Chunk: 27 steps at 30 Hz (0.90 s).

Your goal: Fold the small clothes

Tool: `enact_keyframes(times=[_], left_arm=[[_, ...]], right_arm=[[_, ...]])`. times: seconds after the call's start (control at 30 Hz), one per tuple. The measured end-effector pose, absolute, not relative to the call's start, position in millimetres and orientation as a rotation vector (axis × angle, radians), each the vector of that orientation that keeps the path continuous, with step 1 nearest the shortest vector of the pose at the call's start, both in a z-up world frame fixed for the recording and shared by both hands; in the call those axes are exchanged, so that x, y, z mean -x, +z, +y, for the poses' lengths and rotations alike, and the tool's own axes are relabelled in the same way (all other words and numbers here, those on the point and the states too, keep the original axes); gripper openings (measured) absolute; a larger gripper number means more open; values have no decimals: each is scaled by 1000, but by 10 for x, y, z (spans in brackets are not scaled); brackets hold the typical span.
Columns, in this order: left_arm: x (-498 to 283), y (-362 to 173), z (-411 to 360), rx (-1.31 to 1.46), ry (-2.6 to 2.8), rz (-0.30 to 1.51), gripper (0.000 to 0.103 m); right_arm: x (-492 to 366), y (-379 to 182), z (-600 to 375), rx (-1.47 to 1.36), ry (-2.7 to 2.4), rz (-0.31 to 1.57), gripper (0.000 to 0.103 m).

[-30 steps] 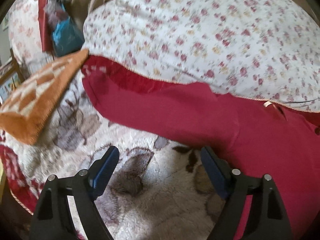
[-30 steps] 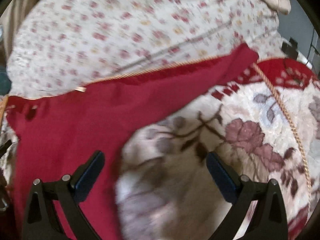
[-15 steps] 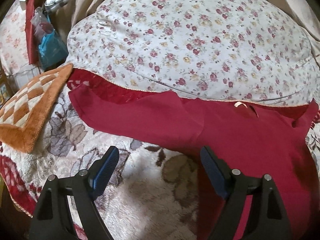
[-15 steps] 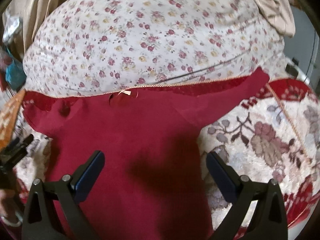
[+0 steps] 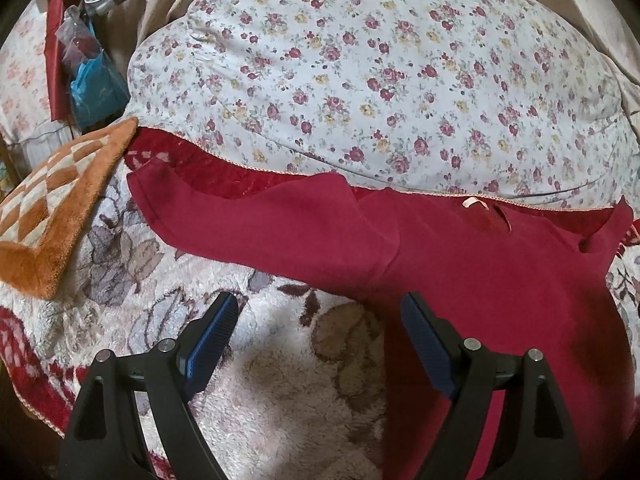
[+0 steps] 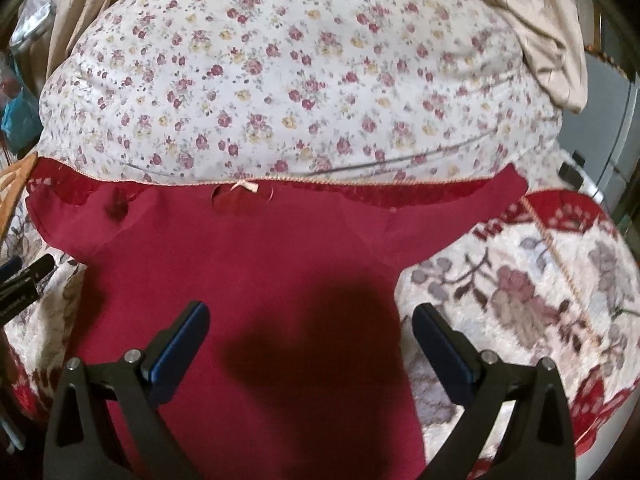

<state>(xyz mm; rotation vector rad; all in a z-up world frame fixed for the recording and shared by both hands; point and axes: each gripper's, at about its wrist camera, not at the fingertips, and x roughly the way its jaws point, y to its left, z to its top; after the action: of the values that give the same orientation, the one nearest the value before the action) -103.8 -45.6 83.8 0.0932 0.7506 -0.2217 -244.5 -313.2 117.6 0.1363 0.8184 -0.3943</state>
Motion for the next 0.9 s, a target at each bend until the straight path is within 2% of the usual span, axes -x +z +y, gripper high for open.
enact_keyframes(times=[0.23,0.9], left_arm=[[1024,836,-455,-89,-224,759,65],[1047,743,-555,-140,-232,774,65]], right_arm=[[2437,1005,-3265,-220,-392,858,103],[2324,890,-3211,-176,-379,896,103]])
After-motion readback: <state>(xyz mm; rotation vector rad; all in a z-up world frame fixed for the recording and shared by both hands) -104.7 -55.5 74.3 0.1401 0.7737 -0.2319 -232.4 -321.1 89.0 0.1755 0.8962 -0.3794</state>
